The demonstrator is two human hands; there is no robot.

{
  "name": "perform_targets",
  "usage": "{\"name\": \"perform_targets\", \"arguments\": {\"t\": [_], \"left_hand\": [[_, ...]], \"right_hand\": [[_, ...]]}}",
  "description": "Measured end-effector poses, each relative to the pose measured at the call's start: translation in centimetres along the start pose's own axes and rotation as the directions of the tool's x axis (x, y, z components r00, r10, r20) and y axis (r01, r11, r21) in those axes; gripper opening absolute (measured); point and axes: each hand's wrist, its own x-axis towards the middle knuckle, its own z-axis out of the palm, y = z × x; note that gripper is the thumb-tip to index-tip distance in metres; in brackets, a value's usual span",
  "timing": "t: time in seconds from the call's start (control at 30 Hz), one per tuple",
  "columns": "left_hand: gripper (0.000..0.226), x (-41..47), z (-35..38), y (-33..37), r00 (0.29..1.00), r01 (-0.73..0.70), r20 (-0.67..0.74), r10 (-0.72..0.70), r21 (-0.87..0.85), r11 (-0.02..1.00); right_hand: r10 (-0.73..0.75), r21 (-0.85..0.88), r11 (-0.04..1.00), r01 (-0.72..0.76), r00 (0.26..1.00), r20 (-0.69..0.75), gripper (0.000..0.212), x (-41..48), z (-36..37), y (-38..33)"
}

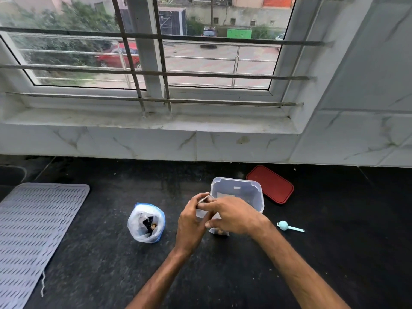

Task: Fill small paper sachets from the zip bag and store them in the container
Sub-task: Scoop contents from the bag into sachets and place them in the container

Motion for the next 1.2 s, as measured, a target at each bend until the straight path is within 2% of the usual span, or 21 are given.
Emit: {"name": "perform_targets", "arguments": {"t": [0.2, 0.3, 0.4, 0.53, 0.7, 0.87, 1.07, 1.2], "left_hand": [[0.043, -1.4, 1.6, -1.5, 0.996, 0.083, 0.024, -0.084, 0.03, 0.996], [0.049, -3.2, 2.9, -2.0, 0.986, 0.131, 0.098, -0.136, 0.055, 0.99], [0.072, -4.7, 3.6, -2.6, 0.965, 0.189, 0.17, -0.198, 0.066, 0.98], [0.089, -5.3, 3.6, -3.9, 0.954, 0.221, 0.184, -0.238, 0.106, 0.969], [0.096, -5.5, 3.5, -4.6, 0.953, 0.217, 0.173, -0.248, 0.181, 0.959], [0.093, -5.2, 3.5, -3.8, 0.969, 0.152, 0.163, -0.188, 0.209, 0.966], [0.084, -3.8, 4.0, -1.7, 0.982, -0.078, 0.187, 0.028, 0.264, 0.961], [0.075, -2.8, 5.1, -0.2, 0.975, -0.183, 0.18, 0.129, 0.327, 0.927]], "right_hand": [[0.047, -0.033, 0.998, -0.055, 0.98, -0.194, 0.026, -0.8, 2.0, 1.9], [0.072, -0.043, 0.996, -0.08, 0.983, -0.167, 0.027, -1.3, 4.3, 3.1], [0.043, -0.003, 0.999, -0.044, 0.989, -0.139, 0.027, -1.8, 6.7, 4.5], [0.037, 0.061, 0.998, -0.025, 0.979, -0.202, 0.017, -2.6, 8.5, 6.0], [0.021, 0.125, 0.992, 0.016, 0.958, -0.287, 0.028, -3.1, 9.8, 7.3], [0.034, 0.084, 0.996, -0.004, 0.931, -0.362, 0.035, -3.6, 10.7, 8.6], [-0.007, 0.041, 0.999, 0.029, 0.887, -0.462, 0.041, -4.6, 10.0, 9.6], [0.136, 0.152, 0.987, -0.054, 0.784, -0.606, 0.03, -6.3, 8.7, 12.1]]}}
